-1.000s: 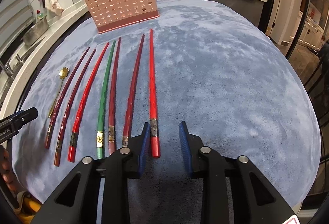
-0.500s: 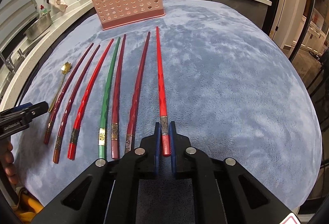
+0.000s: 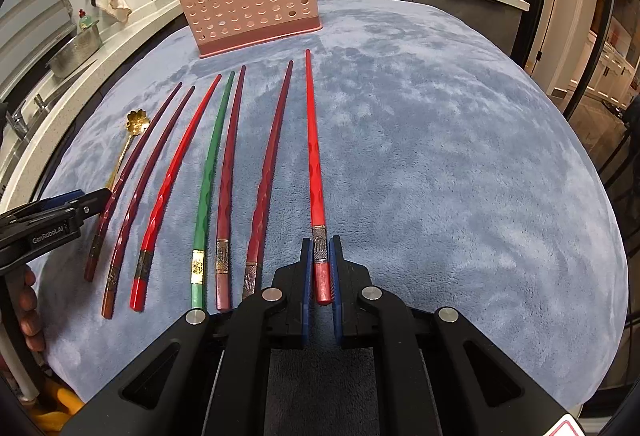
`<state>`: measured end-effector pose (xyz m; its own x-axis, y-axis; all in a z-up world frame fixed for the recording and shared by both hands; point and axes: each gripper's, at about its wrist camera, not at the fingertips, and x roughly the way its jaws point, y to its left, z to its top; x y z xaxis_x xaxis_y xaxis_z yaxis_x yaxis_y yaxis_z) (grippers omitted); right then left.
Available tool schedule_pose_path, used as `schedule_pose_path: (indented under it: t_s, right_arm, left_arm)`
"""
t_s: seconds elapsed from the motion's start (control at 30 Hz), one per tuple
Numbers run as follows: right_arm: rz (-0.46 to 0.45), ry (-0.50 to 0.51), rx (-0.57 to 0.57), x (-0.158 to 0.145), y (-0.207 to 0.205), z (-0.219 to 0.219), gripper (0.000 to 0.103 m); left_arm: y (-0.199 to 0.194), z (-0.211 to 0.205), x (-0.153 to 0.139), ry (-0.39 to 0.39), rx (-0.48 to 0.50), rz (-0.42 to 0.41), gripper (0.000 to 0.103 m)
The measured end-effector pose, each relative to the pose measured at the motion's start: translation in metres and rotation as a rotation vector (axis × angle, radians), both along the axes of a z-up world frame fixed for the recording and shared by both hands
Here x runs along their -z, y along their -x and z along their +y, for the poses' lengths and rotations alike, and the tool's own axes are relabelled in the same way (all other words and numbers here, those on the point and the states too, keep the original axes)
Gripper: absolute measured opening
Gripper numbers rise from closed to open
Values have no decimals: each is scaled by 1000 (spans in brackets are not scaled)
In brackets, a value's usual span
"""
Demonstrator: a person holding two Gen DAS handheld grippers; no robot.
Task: Organize utensils
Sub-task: 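Grasp the gold spoon with the left tool while the right tool grasps a red chopstick, then carry the gold spoon into the pink holder while the right tool inserts the red chopstick, then release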
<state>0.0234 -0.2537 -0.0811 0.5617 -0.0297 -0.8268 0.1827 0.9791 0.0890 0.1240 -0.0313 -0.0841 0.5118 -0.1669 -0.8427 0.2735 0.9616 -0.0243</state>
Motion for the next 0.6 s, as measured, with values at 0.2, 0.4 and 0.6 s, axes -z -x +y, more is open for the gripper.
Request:
schedule_pose_path:
  t_s: [0.2, 0.4, 0.6]
  right_arm:
    - [-1, -6, -3, 0, 0, -1, 8]
    - [-8, -15, -9, -6, 1, -2, 7]
    - [-48, -25, -12, -26, 0, -3, 7]
  left_arm:
    - [3, 5, -3, 43, 11, 6, 13]
    - [5, 11, -9, 73, 14, 13, 3]
    - [6, 17, -28, 76, 4, -21, 2]
